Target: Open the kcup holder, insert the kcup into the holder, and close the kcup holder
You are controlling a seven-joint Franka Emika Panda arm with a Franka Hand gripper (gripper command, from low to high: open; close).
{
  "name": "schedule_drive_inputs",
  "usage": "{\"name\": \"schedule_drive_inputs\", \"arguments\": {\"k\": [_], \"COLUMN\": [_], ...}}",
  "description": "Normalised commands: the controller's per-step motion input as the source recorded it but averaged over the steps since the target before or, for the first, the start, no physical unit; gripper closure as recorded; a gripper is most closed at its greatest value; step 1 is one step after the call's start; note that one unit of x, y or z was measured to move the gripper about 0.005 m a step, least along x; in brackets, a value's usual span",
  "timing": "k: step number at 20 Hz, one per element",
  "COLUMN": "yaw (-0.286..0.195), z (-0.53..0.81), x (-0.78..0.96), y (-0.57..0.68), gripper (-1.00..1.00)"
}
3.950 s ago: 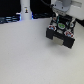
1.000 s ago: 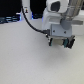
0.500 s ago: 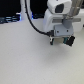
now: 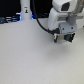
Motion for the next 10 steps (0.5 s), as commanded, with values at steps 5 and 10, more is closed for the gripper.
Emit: {"name": "schedule_drive_inputs", "arguments": {"k": [5,10], "yaw": [0.062,0.028], "z": [0.02,0.01], "x": [-0.60,-0.84], "y": [0.60,0.57], "gripper": [-1.00,-1.00]}}
